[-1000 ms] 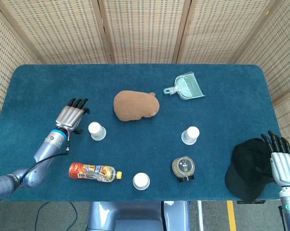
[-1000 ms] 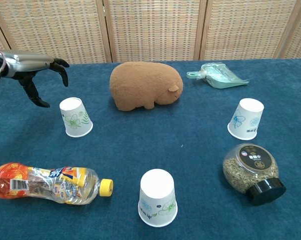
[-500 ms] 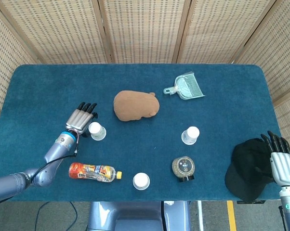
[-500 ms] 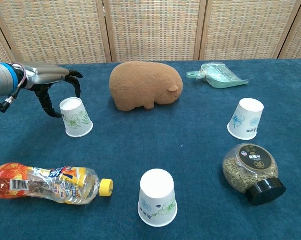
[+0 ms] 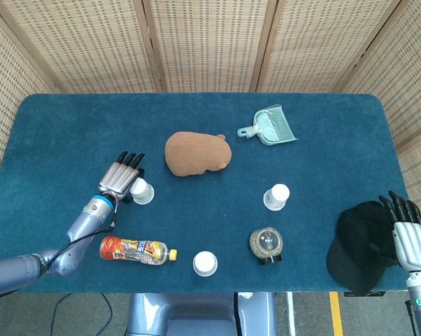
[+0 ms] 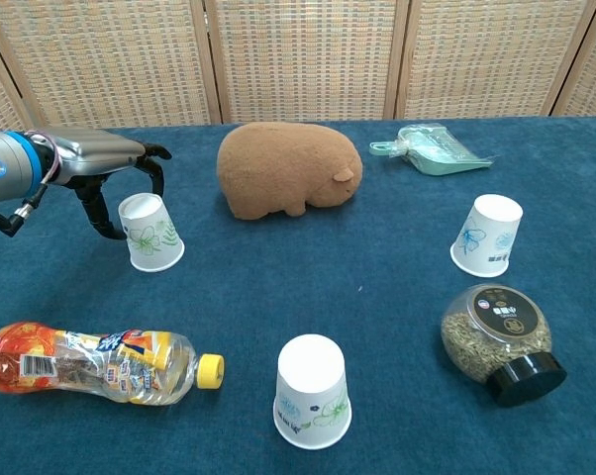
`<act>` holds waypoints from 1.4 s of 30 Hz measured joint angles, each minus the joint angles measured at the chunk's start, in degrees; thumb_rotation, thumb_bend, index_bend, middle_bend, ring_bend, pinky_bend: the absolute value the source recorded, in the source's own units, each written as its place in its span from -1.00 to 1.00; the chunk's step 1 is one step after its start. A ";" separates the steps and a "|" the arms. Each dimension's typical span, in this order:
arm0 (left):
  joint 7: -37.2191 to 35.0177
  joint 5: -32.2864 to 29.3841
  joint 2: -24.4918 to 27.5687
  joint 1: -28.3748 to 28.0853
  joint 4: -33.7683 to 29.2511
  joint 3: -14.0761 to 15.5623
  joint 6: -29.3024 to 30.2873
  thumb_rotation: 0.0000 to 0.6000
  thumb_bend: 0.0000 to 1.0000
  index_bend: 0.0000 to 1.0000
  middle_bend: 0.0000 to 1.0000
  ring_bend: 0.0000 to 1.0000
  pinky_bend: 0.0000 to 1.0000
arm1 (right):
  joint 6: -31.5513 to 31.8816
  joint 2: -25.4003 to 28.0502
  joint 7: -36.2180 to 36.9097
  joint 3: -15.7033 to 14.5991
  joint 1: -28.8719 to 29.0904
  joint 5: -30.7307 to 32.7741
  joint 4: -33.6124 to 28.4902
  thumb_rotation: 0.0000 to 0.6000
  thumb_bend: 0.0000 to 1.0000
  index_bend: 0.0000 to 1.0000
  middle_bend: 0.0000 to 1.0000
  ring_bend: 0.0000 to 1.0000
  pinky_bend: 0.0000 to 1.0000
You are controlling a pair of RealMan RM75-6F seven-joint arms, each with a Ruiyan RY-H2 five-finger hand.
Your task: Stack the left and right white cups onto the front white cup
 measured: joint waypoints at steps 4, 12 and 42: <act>-0.08 0.04 -0.48 -0.06 0.10 0.39 0.31 1.00 -0.20 -0.15 -1.00 -1.00 -0.97 | 0.24 0.21 0.49 -0.16 -0.07 -0.42 -0.24 1.00 -1.00 -0.81 -1.00 -1.00 -1.00; -1.13 2.55 0.19 0.41 -1.78 0.48 2.50 1.00 -0.20 -0.09 -1.00 -1.00 -0.97 | 0.36 0.43 0.70 -0.22 -0.12 -0.52 -0.43 1.00 -1.00 -0.81 -1.00 -1.00 -1.00; -15.49 33.18 2.16 2.09 -19.42 2.08 7.58 1.00 -0.26 -0.13 -1.00 -1.00 -0.97 | 1.41 1.19 1.27 0.33 -0.70 0.20 -0.83 1.00 -1.00 -0.79 -1.00 -1.00 -1.00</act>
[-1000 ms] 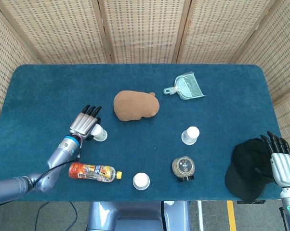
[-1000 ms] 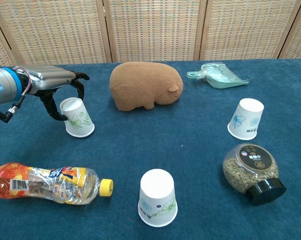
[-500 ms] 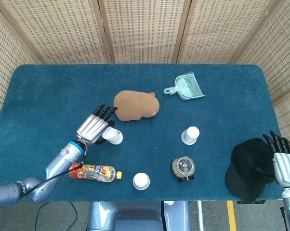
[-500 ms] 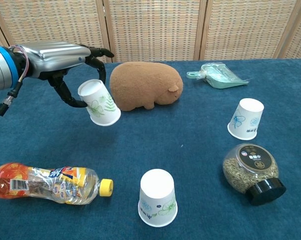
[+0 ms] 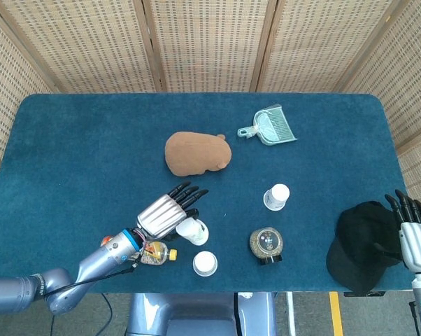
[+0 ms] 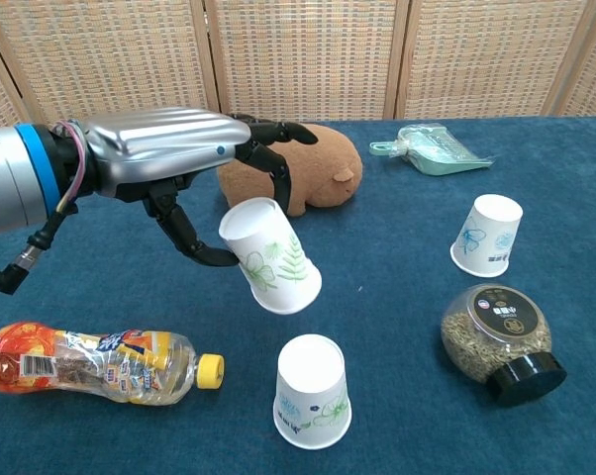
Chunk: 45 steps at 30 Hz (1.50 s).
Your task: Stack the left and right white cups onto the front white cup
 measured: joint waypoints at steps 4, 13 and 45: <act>-1.01 1.27 -0.64 -0.25 -0.60 0.26 -0.59 1.00 -0.27 -0.13 -1.00 -1.00 -0.98 | 0.28 0.07 0.01 0.06 -0.10 -0.03 -0.06 1.00 -1.00 -0.79 -1.00 -1.00 -1.00; -4.65 3.64 -1.68 -0.51 -2.04 0.72 -1.65 1.00 -0.28 -0.13 -1.00 -1.00 -0.98 | 0.66 0.37 -0.01 0.20 -0.40 0.22 -0.30 1.00 -1.00 -0.79 -1.00 -1.00 -1.00; -3.79 4.49 0.40 -0.39 -5.65 1.57 -4.73 1.00 -0.42 -0.18 -1.00 -1.00 -1.00 | 0.88 0.82 0.21 0.24 -0.68 0.19 -0.75 1.00 -1.00 -0.79 -1.00 -1.00 -1.00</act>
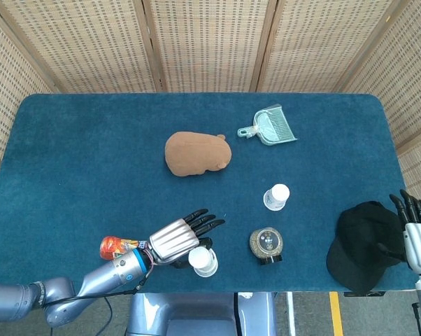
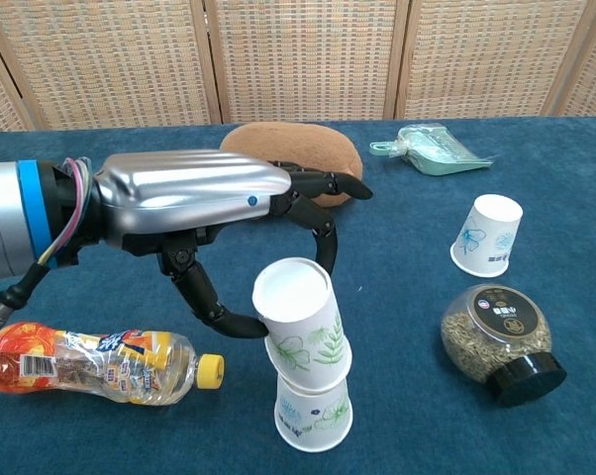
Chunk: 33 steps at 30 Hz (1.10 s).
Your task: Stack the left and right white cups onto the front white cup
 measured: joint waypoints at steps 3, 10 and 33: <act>0.17 -0.39 -0.55 -0.13 0.25 0.09 -0.51 1.00 -0.42 -0.19 -1.00 -1.00 -1.00 | 0.00 0.06 0.25 0.07 -0.04 0.12 0.04 1.00 -1.00 -0.79 -1.00 -1.00 -1.00; 0.08 -0.48 -0.20 -0.04 -0.19 0.18 -0.67 1.00 -0.42 -0.15 -1.00 -1.00 -1.00 | 0.05 0.21 0.41 0.08 -0.11 0.10 -0.03 1.00 -1.00 -0.79 -1.00 -1.00 -1.00; 0.59 0.10 1.47 0.62 -1.43 0.64 -0.61 1.00 -0.44 -0.34 -1.00 -1.00 -1.00 | 0.75 0.46 0.23 -0.03 -0.45 -0.44 -0.50 1.00 -1.00 -0.80 -1.00 -1.00 -1.00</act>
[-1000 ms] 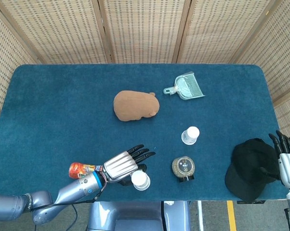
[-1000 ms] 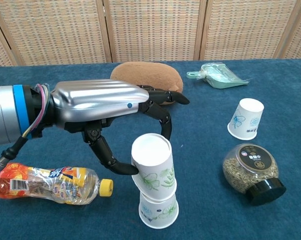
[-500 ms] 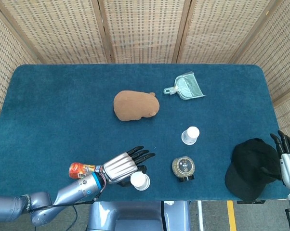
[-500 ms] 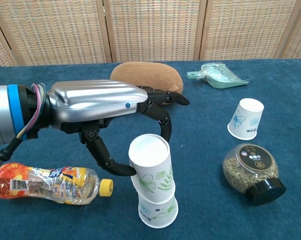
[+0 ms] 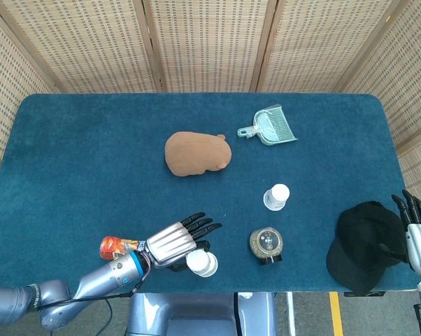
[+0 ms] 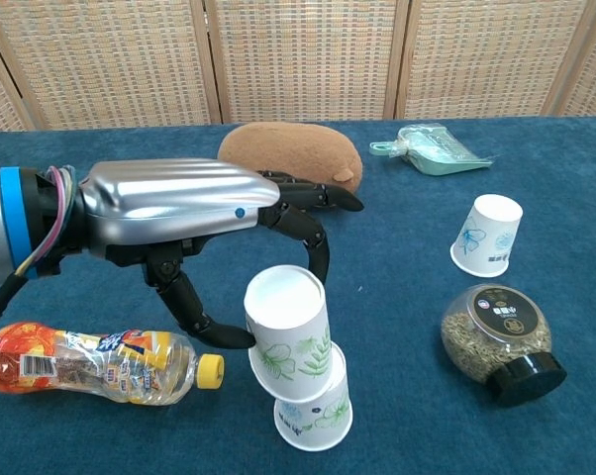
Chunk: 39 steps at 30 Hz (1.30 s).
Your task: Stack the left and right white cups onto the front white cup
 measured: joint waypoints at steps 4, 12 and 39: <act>1.01 -1.39 -0.71 -0.30 0.94 -0.37 -0.79 1.00 -0.47 -0.54 -1.00 -1.00 -1.00 | 0.03 0.04 0.13 0.02 -0.06 0.05 0.01 1.00 -1.00 -0.80 -1.00 -1.00 -1.00; 2.37 -3.80 -0.96 -0.47 0.76 -0.74 -1.38 1.00 -0.48 -0.60 -1.00 -1.00 -1.00 | -0.06 0.17 0.35 -0.02 -0.09 0.03 0.08 1.00 -1.00 -0.80 -1.00 -1.00 -1.00; 11.81 -1.12 5.84 18.50 2.63 3.62 28.28 1.00 -0.46 -0.95 -1.00 -1.00 -1.00 | -1.84 -1.42 -2.11 -0.34 1.38 -0.62 0.42 1.00 -1.00 -0.76 -1.00 -1.00 -1.00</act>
